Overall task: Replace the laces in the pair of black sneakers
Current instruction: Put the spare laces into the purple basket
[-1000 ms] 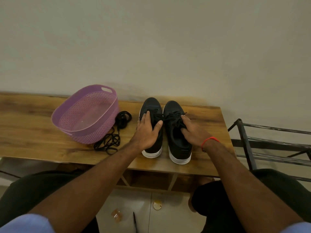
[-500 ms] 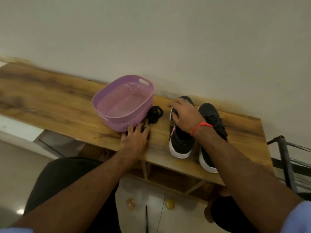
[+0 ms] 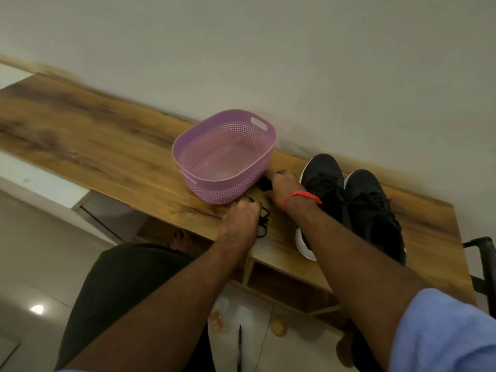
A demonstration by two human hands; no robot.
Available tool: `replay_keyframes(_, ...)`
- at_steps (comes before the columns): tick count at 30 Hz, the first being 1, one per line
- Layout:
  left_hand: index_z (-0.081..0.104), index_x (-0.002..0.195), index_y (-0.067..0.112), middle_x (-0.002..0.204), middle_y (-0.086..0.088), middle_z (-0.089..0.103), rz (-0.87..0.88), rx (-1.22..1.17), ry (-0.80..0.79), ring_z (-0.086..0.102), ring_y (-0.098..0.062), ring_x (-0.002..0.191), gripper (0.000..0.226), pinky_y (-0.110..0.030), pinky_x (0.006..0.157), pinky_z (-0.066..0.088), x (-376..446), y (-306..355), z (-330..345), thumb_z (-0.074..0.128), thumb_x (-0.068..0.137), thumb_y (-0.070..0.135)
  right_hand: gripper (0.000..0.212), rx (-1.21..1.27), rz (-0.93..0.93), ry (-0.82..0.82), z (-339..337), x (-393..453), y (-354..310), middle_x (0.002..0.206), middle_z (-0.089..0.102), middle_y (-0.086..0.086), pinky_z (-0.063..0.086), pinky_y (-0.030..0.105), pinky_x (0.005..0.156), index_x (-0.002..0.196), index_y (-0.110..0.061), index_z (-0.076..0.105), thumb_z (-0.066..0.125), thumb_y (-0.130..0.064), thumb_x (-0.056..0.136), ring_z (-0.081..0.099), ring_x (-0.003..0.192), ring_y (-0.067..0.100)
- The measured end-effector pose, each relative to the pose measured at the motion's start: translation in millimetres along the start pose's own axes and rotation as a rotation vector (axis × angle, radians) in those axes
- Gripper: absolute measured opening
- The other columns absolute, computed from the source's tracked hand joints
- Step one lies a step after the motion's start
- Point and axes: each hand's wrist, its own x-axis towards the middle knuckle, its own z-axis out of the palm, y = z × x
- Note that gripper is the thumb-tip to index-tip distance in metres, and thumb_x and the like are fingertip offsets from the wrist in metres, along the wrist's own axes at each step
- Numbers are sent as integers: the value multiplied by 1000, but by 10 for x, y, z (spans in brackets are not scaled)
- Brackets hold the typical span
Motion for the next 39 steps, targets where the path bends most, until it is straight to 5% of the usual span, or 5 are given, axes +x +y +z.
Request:
replay_keyframes(4,59,105,14,117,-11,61,-12,-233,-54,63,-23,98,18,-33,77,57,53,-65,6,68,90,8,30,58,-13,39,23,-18,-16,113,61,19,50,38,91,117,-11,68,55,-3,92,58,106,39)
replay_keyframes(13,70,99,15,90,11,66,71,-767,393,64,0,80,13,-9,65,52,-17,145,-552,74,88,13,21,772,212,330,-372,-227,80,112,71,9,43,14,84,107,-8,74,73,-4,86,60,99,14)
replay_keyframes(21,68,90,22,87,2,73,-49,-797,540,70,-9,74,12,-16,55,54,307,-285,-1505,75,88,12,22,942,-14,512,-915,-104,-85,98,72,-1,57,43,92,87,-28,73,80,-9,80,68,99,21)
replay_keyframes(28,72,96,13,97,-4,73,-32,-279,225,59,-5,67,11,-13,52,45,633,-629,-1217,71,90,4,20,537,-225,361,-911,243,-470,109,71,5,52,30,97,105,-13,74,74,-6,85,64,104,20)
replay_keyframes(39,64,131,11,124,-10,64,-109,-205,-63,62,-23,106,41,-27,77,47,789,-654,-928,74,91,16,34,-72,-283,20,-637,717,-615,124,64,8,51,37,95,120,-16,66,72,-12,86,59,114,27)
